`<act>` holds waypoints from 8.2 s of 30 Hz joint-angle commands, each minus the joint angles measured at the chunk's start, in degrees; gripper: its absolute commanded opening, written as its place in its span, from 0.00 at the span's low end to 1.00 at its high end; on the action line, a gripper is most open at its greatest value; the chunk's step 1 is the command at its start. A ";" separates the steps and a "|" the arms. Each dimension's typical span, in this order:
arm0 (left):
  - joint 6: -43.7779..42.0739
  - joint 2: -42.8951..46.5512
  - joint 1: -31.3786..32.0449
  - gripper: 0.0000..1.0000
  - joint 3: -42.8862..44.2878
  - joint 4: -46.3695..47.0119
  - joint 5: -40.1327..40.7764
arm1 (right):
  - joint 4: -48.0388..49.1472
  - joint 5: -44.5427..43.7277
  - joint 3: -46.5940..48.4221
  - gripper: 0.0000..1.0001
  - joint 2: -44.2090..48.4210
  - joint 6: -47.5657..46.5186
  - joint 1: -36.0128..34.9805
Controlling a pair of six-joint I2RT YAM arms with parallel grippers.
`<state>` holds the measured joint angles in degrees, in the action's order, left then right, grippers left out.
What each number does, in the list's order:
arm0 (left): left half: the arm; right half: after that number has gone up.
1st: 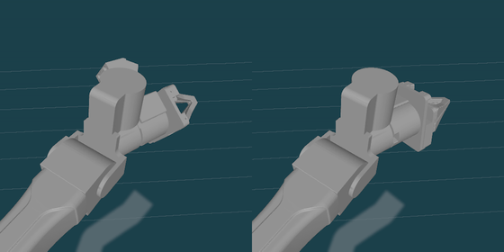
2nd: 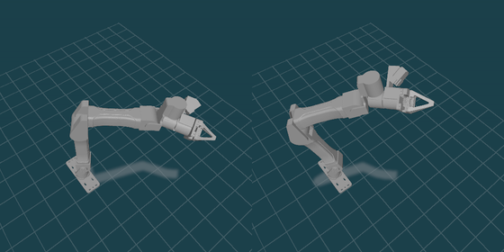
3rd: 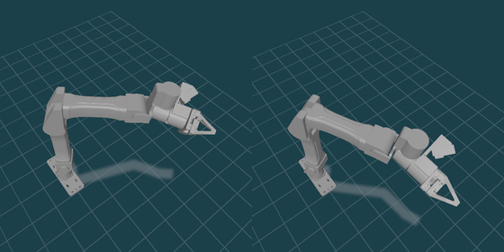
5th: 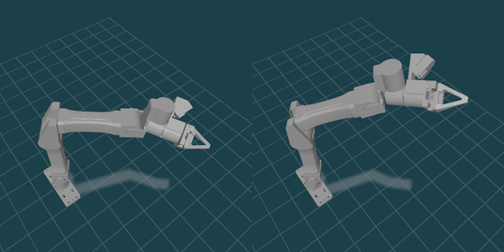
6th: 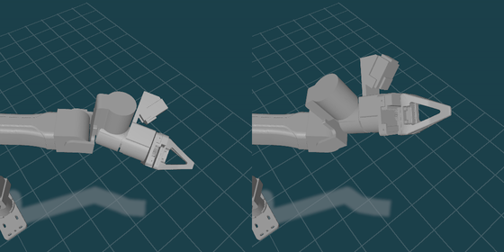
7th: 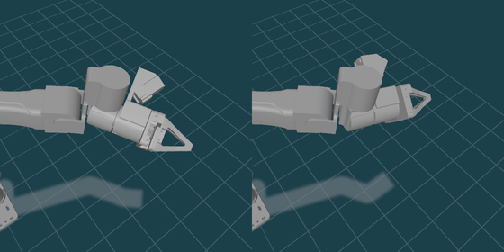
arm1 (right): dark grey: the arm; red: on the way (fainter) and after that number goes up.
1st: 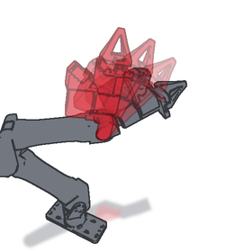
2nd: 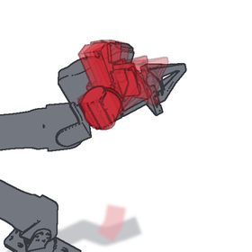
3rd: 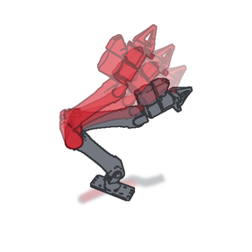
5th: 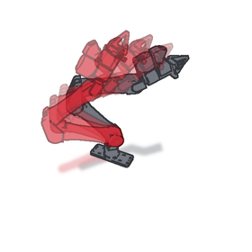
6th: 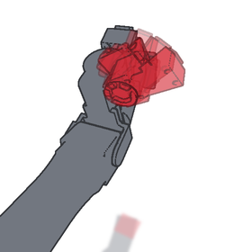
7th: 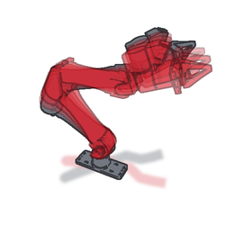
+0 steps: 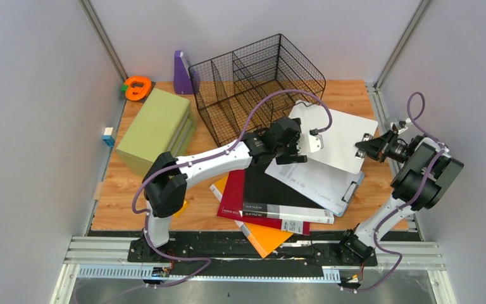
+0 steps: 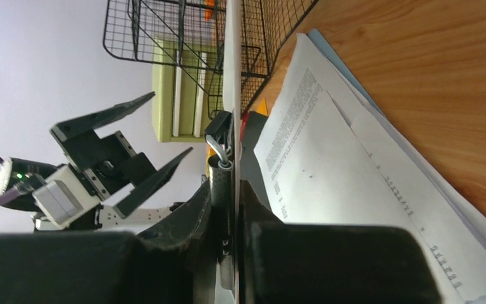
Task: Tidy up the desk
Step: Place the folder in the storage box.
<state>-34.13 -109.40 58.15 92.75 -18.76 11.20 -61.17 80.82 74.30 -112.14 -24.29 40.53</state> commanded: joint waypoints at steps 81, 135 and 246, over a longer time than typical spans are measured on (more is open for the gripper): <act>-39.84 -13.95 -3.46 0.32 0.09 22.45 13.08 | 65.69 2.68 -36.28 0.11 21.38 49.96 -1.95; -28.31 -5.76 -9.02 1.00 -5.98 14.93 17.29 | 78.21 -1.81 -34.27 0.00 17.38 58.33 -17.92; 62.00 -15.95 -14.26 0.77 27.56 -8.24 -18.56 | 119.11 -9.88 -37.80 0.15 11.09 87.97 -27.88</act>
<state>27.35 -127.59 44.64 121.86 -35.31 -4.49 49.30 62.06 32.27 -95.31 62.35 15.18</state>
